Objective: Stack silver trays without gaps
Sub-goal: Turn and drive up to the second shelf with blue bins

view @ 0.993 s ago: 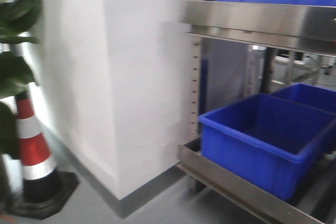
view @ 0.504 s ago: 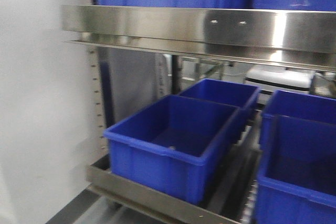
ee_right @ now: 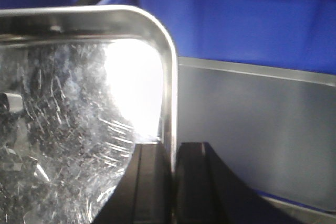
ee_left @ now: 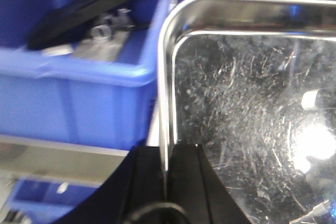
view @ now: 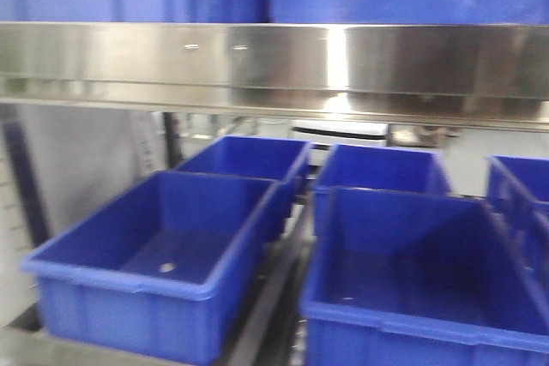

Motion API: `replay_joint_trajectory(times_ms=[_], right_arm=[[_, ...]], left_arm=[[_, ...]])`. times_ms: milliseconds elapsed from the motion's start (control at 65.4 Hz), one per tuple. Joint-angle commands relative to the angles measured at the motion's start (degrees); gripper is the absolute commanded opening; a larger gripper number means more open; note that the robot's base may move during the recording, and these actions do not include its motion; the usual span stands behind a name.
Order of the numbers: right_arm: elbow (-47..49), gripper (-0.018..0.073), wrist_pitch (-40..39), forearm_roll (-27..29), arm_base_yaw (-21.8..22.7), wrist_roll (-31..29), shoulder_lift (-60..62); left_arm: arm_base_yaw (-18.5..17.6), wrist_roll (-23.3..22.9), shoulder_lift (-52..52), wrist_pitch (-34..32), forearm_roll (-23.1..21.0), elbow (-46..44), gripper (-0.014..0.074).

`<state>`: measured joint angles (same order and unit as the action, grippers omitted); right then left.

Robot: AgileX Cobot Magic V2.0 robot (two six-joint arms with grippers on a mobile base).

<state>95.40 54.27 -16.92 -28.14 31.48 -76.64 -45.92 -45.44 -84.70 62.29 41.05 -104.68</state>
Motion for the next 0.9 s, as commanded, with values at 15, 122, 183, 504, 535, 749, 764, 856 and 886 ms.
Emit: replay_joint_trajectory(times_ms=[15,122,183,504,535,749,764,856,886], right_arm=[[0.4,-0.0015,-1.1,-2.9,0.6,-0.2,0.6],[0.4,-0.0015,-1.1,-2.9,0.6,-0.2,0.6],[0.4,-0.0015,-1.1,-2.9,0.6,-0.2,0.6],[0.4,-0.0015,-1.1,-2.9,0.6,-0.2,0.6],[0.4,-0.0015,-1.1,-2.9,0.6,-0.2,0.6],[0.4,-0.0015,-1.1,-2.9,0.6,-0.2,0.6],[0.4,-0.0015,-1.1,-2.9,0.6,-0.2,0.6],[0.4,-0.0015,-1.1,-2.9,0.6,-0.2,0.6],[0.4,-0.0015,-1.1,-2.9,0.6,-0.2,0.6]], left_arm=[[0.1,0.1,0.5,0.9,3.3,-0.4,-0.0016],[0.1,0.1,0.5,0.9,3.3,-0.4,-0.0016],[0.1,0.1,0.5,0.9,3.3,-0.4,-0.0016],[0.1,0.1,0.5,0.9,3.3,-0.4,-0.0016],[0.1,0.1,0.5,0.9,3.3,-0.4,-0.0016],[0.1,0.1,0.5,0.9,3.3,-0.4,-0.0016],[0.1,0.1,0.5,0.9,3.3,-0.4,-0.0016],[0.1,0.1,0.5,0.9,3.3,-0.4,-0.0016],[0.1,0.1,0.5,0.9,3.3,-0.4,-0.0016]])
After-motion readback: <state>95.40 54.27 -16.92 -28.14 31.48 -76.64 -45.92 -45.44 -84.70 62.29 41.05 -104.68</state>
